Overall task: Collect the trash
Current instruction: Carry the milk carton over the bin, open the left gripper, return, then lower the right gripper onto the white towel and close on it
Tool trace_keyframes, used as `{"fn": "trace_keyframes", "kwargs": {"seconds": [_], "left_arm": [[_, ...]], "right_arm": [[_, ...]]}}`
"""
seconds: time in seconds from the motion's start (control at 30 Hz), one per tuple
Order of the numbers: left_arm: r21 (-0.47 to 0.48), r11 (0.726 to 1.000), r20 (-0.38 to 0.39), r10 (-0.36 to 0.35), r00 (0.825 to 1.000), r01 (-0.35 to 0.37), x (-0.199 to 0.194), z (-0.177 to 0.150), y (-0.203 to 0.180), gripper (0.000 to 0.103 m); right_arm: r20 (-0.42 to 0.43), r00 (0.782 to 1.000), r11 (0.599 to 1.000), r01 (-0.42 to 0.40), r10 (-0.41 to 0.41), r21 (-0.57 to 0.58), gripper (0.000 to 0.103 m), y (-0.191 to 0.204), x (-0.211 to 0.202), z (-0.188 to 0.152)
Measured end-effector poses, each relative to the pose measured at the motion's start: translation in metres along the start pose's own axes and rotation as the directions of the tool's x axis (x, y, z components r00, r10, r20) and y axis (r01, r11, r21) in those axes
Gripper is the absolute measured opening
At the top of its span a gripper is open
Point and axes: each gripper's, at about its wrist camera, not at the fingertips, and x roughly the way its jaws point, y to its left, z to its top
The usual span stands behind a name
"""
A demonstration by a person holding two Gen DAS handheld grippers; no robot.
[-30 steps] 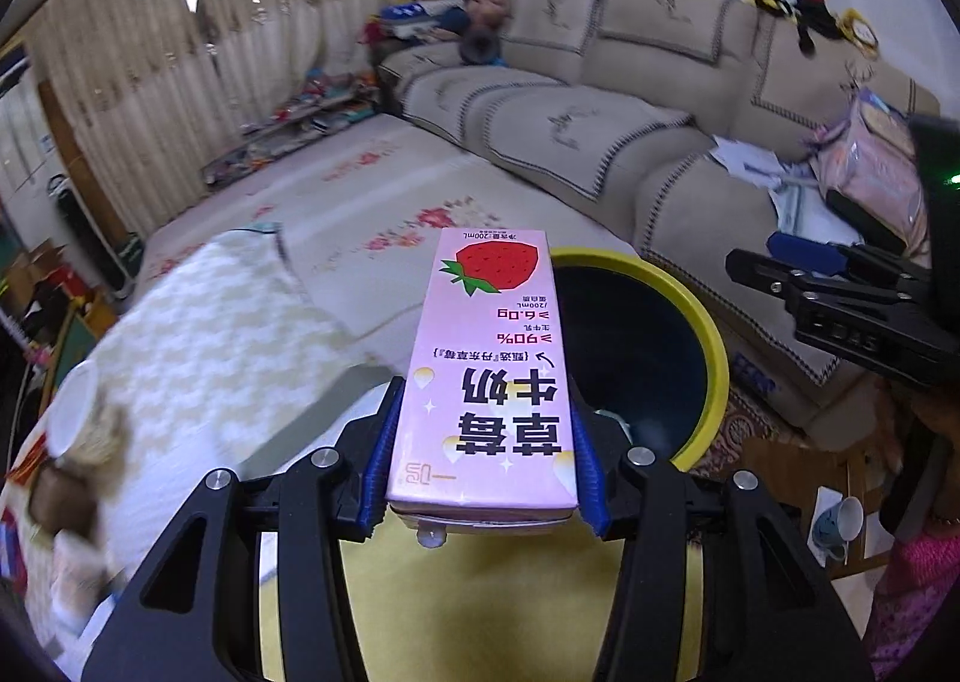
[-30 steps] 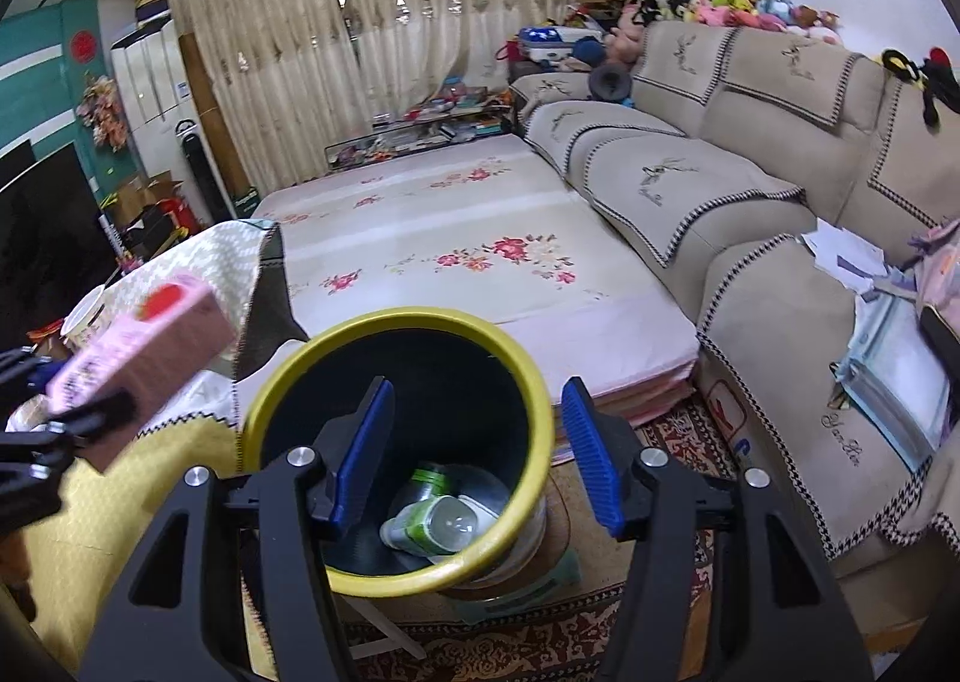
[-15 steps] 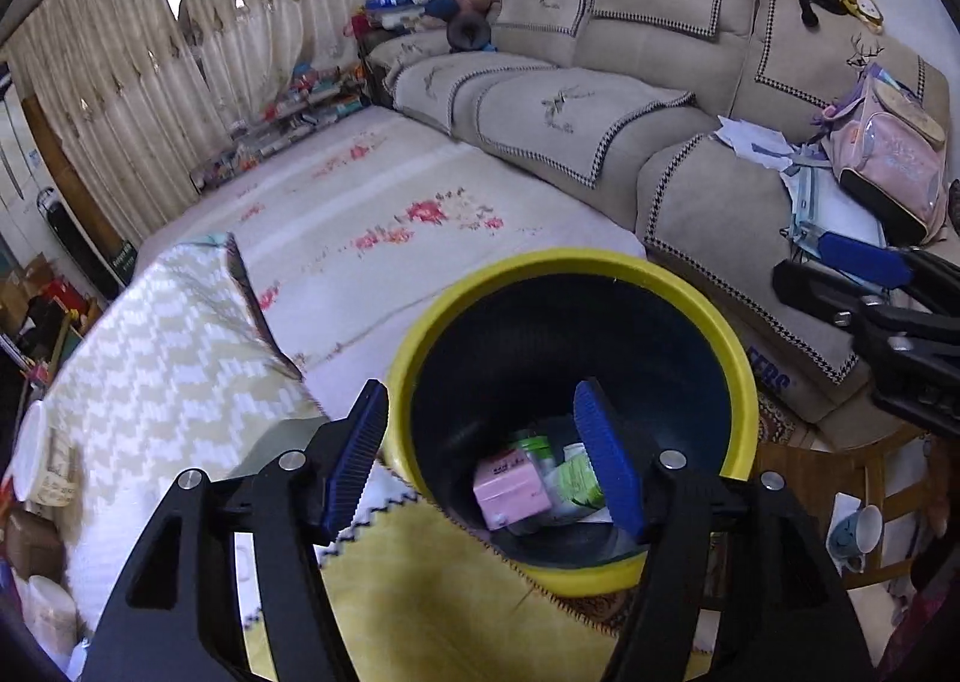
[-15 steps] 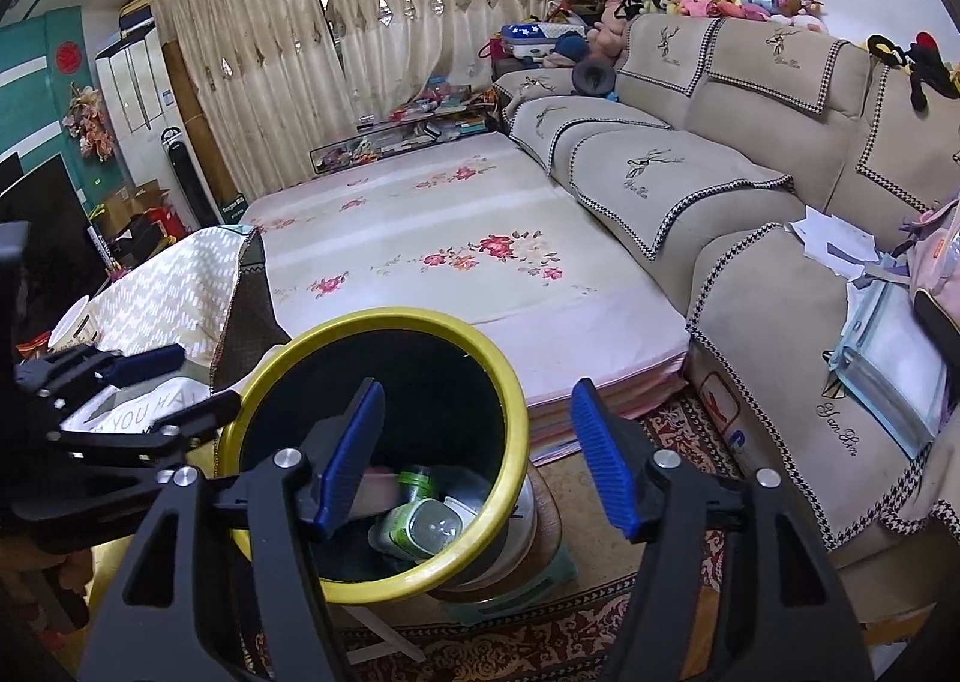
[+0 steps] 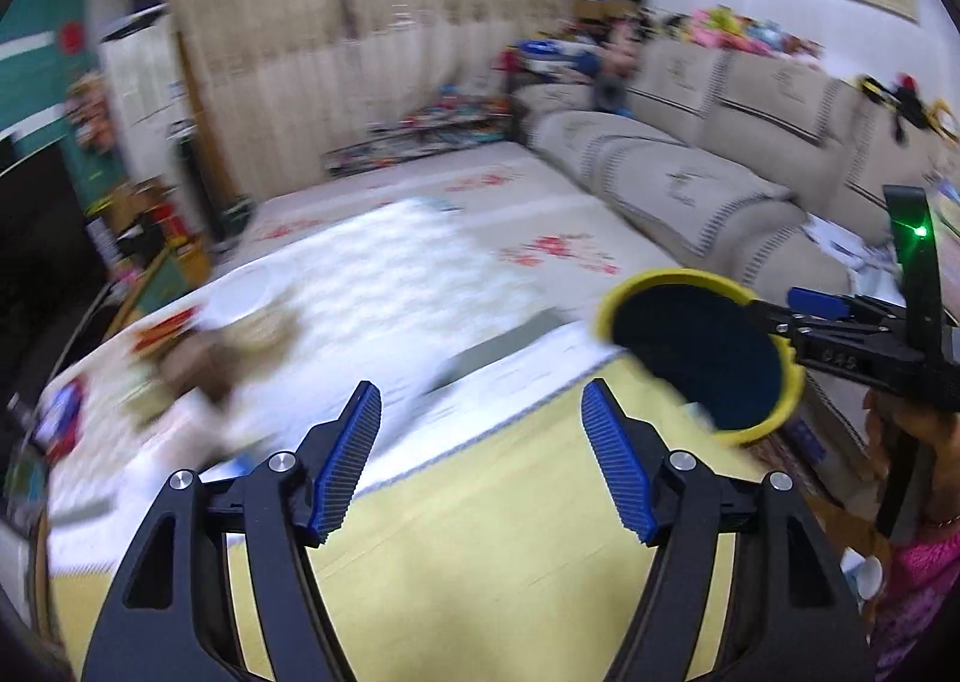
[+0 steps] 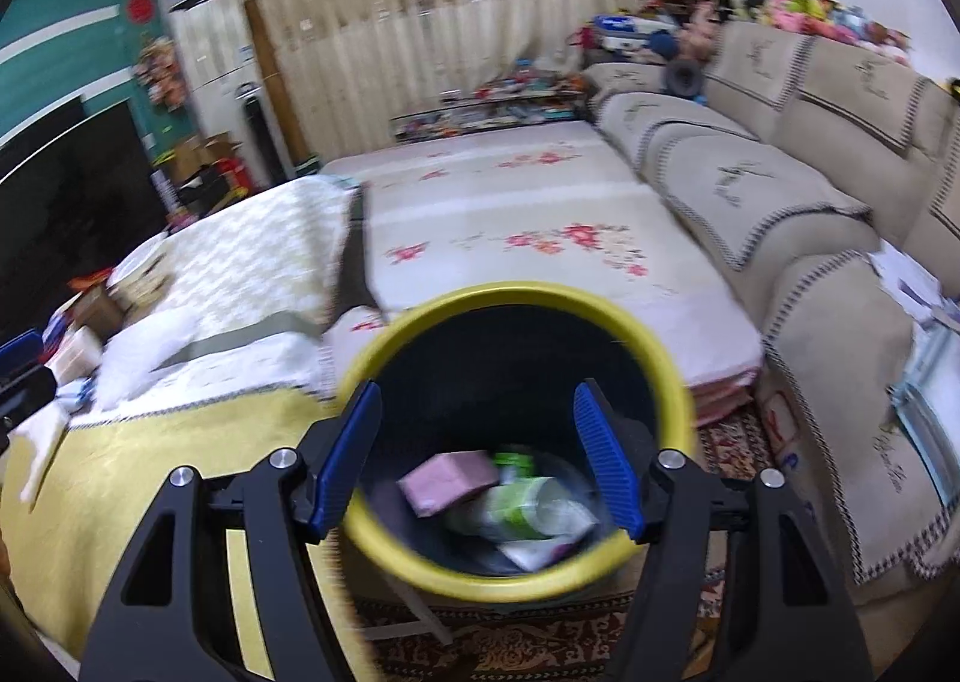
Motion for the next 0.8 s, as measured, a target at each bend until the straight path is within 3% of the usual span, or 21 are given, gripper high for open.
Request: {"fn": "trace_keyframes", "kwargs": {"seconds": [0.23,0.43,0.53,0.8], "left_arm": [[-0.179,0.973,-0.022,0.147,0.989,-0.148,-0.046,-0.055,0.091,0.07],[-0.246,0.941,-0.035,0.231,0.972,-0.232,-0.075,-0.089,0.137,0.07],[-0.261,0.924,-0.028,0.282,0.959,-0.279,-0.091,-0.095,0.15,0.07],[-0.319,0.864,-0.02,0.405,0.914,-0.39,-0.139,-0.117,0.196,0.07]], "right_arm": [[-0.056,0.989,0.981,-0.142,0.136,-0.132,0.064,0.083,0.01,-0.003],[-0.113,0.965,0.929,-0.257,0.235,-0.267,0.063,0.171,0.012,-0.015],[-0.142,0.954,0.904,-0.296,0.264,-0.307,0.064,0.202,0.013,-0.022],[-0.225,0.898,0.806,-0.438,0.377,-0.398,0.064,0.291,0.004,-0.045]]}}
